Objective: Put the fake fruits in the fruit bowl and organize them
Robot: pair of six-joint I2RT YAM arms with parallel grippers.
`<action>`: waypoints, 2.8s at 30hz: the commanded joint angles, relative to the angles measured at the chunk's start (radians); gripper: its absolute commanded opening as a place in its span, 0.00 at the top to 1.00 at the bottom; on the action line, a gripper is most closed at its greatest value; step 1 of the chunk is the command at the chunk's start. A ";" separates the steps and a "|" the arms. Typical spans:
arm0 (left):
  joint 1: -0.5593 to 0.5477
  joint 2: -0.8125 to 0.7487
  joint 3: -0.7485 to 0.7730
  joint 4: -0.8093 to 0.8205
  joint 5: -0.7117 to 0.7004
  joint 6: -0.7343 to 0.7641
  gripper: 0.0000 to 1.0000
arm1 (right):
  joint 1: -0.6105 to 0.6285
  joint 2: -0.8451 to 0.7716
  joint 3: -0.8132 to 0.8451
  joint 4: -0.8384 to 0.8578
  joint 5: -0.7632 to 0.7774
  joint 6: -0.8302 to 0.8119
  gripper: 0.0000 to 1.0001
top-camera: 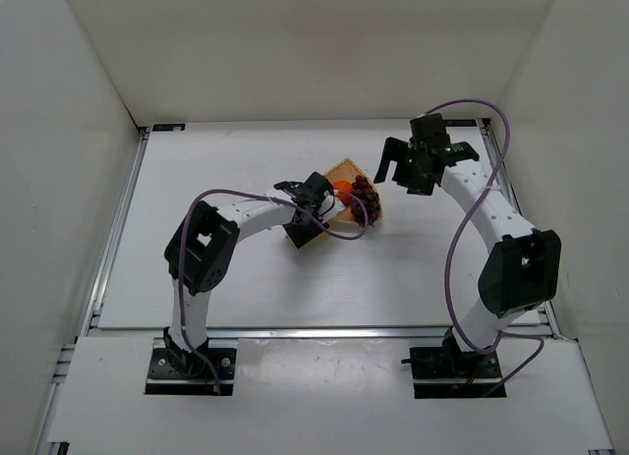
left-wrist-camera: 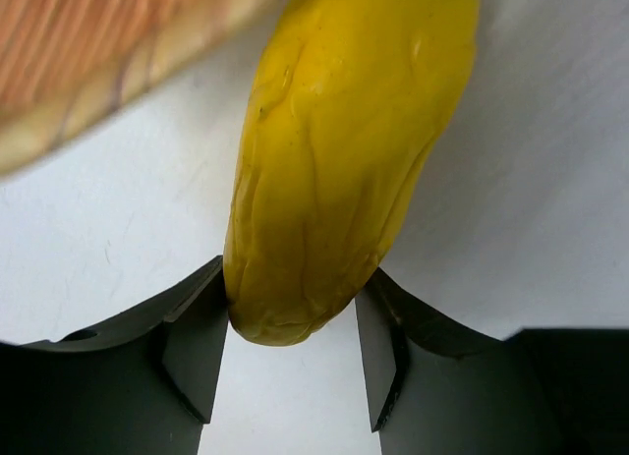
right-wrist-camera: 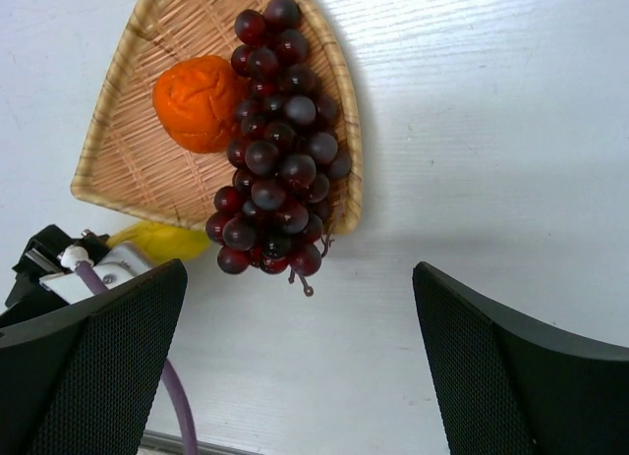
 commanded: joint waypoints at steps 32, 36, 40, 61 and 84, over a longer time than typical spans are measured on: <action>0.085 0.260 0.719 -0.209 0.020 -0.251 0.66 | -0.167 -0.229 -0.265 0.049 0.060 0.061 0.00; 0.085 0.251 0.665 -0.221 0.020 -0.251 0.65 | -0.167 -0.229 -0.265 0.049 0.060 0.061 0.00; 0.085 0.260 0.656 -0.243 0.049 -0.251 0.62 | -0.167 -0.238 -0.265 0.049 0.060 0.061 0.00; 0.084 -0.008 0.687 -0.255 0.030 -0.188 0.01 | -0.176 -0.276 -0.274 0.019 0.060 0.019 0.00; 0.822 -0.703 -0.357 -0.161 -0.121 -0.285 0.01 | -0.461 -0.603 -0.521 -0.058 -0.001 -0.080 0.00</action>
